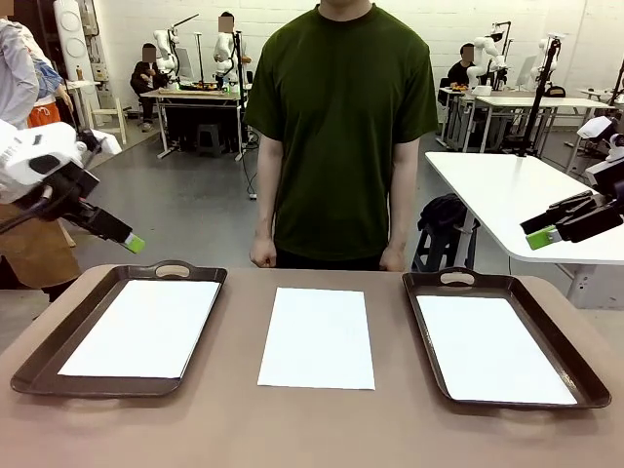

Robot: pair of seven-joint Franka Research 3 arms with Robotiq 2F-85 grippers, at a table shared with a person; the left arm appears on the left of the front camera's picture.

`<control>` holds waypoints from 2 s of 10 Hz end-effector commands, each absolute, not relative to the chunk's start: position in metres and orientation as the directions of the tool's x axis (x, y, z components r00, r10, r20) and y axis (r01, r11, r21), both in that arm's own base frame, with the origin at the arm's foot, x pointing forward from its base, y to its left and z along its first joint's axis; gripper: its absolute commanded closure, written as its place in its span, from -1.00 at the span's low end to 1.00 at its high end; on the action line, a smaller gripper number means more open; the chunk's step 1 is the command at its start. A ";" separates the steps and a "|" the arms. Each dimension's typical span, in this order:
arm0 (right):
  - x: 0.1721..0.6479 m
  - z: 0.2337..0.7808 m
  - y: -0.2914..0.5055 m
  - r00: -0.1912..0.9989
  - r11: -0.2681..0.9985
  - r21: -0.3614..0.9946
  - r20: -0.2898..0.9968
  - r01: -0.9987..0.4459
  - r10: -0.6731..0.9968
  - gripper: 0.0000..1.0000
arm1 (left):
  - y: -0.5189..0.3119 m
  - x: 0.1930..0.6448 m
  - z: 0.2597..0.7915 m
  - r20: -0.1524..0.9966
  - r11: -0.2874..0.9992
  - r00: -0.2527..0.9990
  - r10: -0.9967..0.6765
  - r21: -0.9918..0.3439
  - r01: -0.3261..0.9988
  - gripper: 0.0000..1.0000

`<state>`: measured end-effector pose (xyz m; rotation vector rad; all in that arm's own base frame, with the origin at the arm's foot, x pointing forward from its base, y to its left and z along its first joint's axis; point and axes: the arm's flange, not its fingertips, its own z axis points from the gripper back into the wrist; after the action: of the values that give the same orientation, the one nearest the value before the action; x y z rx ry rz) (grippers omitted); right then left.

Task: Sort the A4 documents.
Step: Receive the A4 Paper.

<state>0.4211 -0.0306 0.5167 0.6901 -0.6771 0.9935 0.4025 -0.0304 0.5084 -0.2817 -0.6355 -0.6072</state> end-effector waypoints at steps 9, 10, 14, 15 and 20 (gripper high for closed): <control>0.421 0.516 -0.030 0.370 0.367 0.197 0.788 -0.909 0.492 -1.00 | -0.012 0.382 0.531 0.701 0.776 0.583 -0.411 -0.066 0.627 -1.00; 0.421 0.516 -0.030 0.370 0.367 0.197 0.788 -0.909 0.492 -1.00 | -0.012 0.382 0.531 0.701 0.776 0.583 -0.411 -0.066 0.627 -1.00; 0.421 0.516 -0.030 0.370 0.367 0.197 0.788 -0.909 0.492 -1.00 | -0.012 0.382 0.531 0.701 0.776 0.583 -0.411 -0.066 0.627 -1.00; 0.421 0.516 -0.030 0.370 0.367 0.197 0.788 -0.909 0.492 -1.00 | -0.012 0.382 0.531 0.701 0.776 0.583 -0.411 -0.066 0.627 -1.00; 0.421 0.516 -0.030 0.370 0.367 0.197 0.788 -0.909 0.492 -1.00 | -0.012 0.382 0.531 0.701 0.776 0.583 -0.411 -0.066 0.627 -1.00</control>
<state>0.4210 -0.0307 0.5168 0.6899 -0.6774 0.9934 0.3829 -0.0123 0.5331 -0.3282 -0.7214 -0.5989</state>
